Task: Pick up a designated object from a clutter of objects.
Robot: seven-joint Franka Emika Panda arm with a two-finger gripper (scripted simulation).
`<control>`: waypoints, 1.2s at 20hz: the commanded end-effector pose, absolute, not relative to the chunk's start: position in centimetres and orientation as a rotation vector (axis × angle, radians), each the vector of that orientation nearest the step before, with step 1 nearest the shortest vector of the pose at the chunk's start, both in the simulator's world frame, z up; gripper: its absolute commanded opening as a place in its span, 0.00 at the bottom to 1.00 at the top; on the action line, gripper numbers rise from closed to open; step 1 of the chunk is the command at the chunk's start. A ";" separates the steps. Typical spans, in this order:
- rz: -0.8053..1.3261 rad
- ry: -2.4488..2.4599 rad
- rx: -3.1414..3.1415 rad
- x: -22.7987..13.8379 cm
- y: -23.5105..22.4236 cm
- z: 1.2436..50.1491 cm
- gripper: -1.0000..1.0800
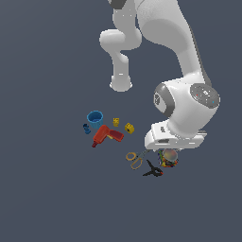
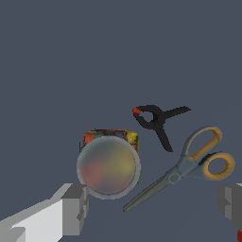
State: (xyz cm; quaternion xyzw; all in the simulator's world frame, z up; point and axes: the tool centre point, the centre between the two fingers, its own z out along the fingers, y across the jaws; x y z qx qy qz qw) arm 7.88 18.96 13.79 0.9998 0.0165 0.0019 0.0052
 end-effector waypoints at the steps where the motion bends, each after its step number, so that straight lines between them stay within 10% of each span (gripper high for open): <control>1: 0.005 0.051 3.135 7.9 20.3 12.5 0.96; 24: 0.000 0.053 3.141 7.6 22.1 5.9 0.96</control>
